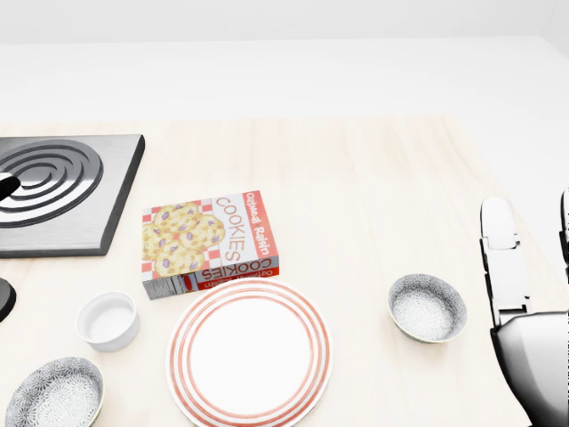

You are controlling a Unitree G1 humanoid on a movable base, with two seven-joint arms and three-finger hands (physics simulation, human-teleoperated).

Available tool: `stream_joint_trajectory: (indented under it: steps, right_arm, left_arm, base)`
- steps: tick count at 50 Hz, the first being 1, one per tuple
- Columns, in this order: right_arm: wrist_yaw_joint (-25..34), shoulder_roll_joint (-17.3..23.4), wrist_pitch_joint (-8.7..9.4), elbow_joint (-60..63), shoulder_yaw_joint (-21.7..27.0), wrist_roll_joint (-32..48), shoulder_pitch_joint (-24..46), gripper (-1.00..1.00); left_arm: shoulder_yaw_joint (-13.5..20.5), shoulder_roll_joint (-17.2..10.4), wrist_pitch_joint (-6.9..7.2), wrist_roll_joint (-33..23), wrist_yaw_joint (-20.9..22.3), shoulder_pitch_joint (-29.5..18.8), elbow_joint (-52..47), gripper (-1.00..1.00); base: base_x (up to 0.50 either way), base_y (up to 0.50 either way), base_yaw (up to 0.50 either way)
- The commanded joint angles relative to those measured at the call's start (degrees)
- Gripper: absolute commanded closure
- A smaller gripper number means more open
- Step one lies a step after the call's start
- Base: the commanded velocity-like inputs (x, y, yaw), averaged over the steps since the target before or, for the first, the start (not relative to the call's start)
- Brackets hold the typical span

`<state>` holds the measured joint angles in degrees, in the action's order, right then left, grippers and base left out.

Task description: Pick the akita bowl next to the plate and place it on the plate.

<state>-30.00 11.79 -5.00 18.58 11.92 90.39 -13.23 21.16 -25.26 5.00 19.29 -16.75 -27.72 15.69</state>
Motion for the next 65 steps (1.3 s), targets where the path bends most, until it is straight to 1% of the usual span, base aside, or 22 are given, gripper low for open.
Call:
stream_joint_trajectory:
  steps: [1, 15, 41, 65]
  right_arm:
    - [0.00, 0.54, 0.00, -1.57, 0.03, 3.66, -1.61, -1.00]
    - [0.00, 0.25, 0.00, -2.54, -1.55, 3.85, -1.56, -1.00]
    - [0.00, 1.36, 0.00, -10.77, -7.50, 3.17, 0.59, -1.00]
    - [0.00, 2.72, 0.00, -15.76, -8.94, 2.25, 2.37, -1.00]
  left_arm:
    - [0.06, 0.04, 0.00, 0.17, -0.09, 0.17, -0.49, -1.00]
    - [0.02, 0.17, 0.00, 0.16, -0.07, 0.15, -0.20, -1.00]
    - [-0.14, 0.27, 0.00, 0.05, 0.11, 0.08, 0.59, -1.00]
    - [-0.28, 0.40, 0.00, -0.15, 0.10, 0.09, 0.72, -1.00]
  base:
    - [0.00, 0.00, 0.00]
    - [0.00, 0.00, 0.00]
    - [0.00, 0.00, 0.00]
    - [0.00, 0.00, 0.00]
